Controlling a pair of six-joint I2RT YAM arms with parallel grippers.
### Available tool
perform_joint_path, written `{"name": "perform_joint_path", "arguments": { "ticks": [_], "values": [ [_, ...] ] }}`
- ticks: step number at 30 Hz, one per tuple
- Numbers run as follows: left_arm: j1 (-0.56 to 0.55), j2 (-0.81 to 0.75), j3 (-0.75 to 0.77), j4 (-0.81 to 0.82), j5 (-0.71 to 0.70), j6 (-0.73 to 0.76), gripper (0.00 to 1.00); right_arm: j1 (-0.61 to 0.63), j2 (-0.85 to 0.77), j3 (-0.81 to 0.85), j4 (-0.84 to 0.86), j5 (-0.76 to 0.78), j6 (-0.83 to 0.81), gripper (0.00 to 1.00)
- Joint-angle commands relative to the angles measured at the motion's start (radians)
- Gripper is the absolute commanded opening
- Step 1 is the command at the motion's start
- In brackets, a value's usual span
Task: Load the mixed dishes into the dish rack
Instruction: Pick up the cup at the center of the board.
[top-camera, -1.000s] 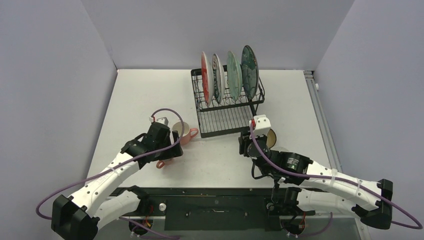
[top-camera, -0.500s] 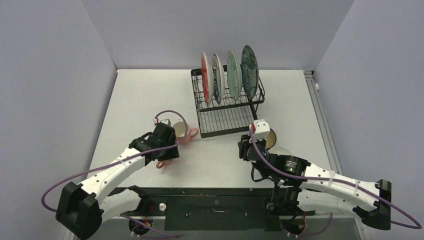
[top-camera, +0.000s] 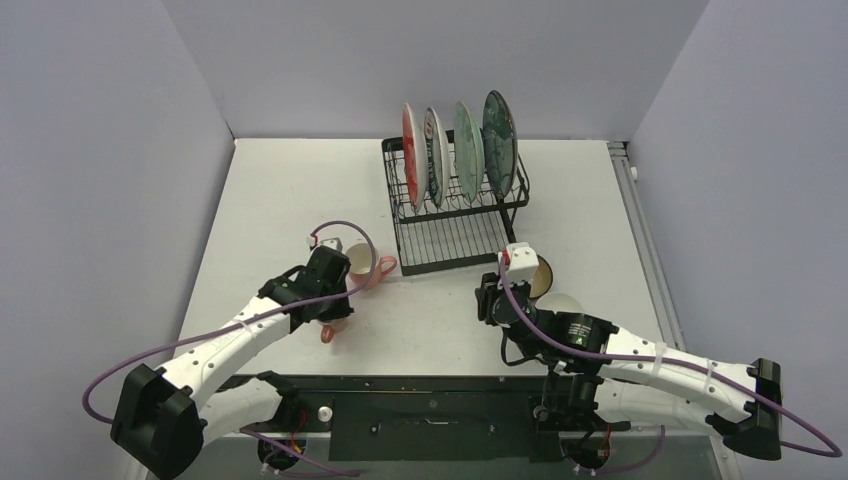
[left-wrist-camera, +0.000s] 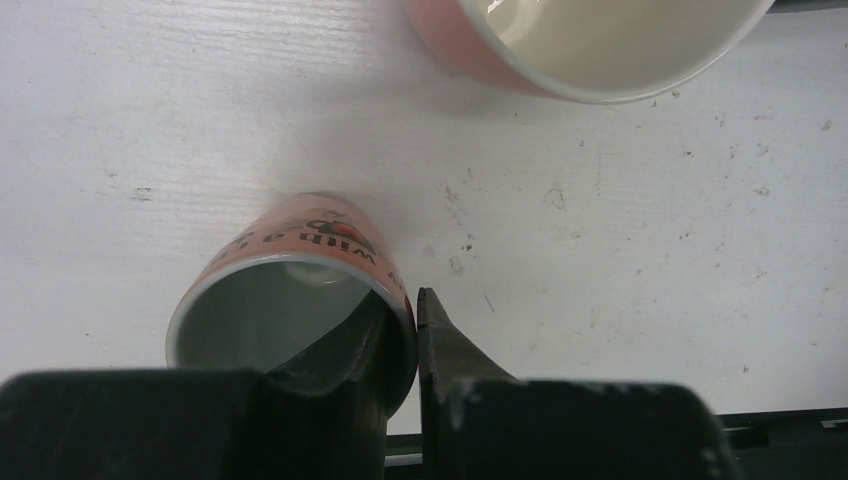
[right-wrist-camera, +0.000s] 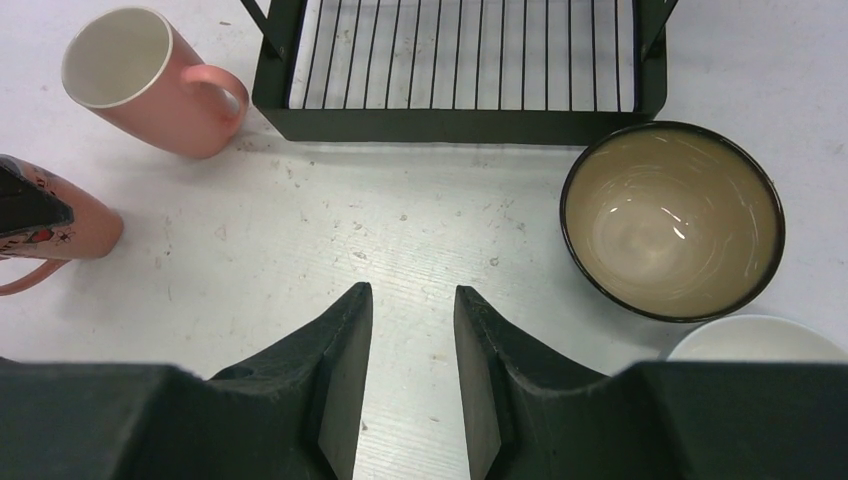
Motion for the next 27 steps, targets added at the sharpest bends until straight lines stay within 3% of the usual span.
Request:
{"name": "perform_joint_path", "arguments": {
  "ticks": [1, 18, 27],
  "values": [
    [-0.014, -0.022, 0.02, 0.016, 0.029, -0.004, 0.0, 0.009, -0.029, -0.017, 0.022, -0.005, 0.029, 0.32],
    [-0.013, -0.199, 0.078, 0.015, 0.255, -0.055, 0.0, 0.006, -0.083, -0.087, 0.075, -0.136, 0.114, 0.39],
    [0.007, -0.261, 0.078, 0.149, 0.439, -0.107, 0.0, -0.021, -0.167, -0.154, 0.199, -0.308, 0.164, 0.53]
  ]
}}
